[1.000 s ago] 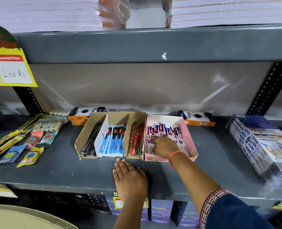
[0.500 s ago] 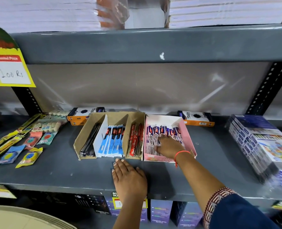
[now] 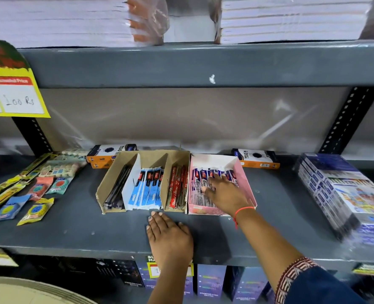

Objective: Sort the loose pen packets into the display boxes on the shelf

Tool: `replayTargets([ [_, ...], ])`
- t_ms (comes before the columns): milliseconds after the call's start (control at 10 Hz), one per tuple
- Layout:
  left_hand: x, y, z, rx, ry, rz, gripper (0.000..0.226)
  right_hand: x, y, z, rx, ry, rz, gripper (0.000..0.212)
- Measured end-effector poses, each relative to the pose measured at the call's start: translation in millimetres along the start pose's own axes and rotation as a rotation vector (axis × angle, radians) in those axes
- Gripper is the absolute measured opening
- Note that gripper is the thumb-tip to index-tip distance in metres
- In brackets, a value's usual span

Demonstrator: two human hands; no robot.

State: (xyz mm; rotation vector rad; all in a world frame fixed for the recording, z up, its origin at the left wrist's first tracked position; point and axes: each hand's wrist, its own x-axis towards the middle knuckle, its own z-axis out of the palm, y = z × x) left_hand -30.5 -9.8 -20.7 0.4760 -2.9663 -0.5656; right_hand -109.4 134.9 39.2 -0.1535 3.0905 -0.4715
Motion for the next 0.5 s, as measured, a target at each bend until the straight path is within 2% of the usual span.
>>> replayTargets([
  [300,-3,0,-12,-0.014,-0.087,0.028,0.064,-53,3,8,-0.156,0.158,0.019,0.067],
  [500,-18,-15,-20,0.051,0.024,0.223,0.067,-91,3,-1,-0.218,0.257,0.041,0.071],
])
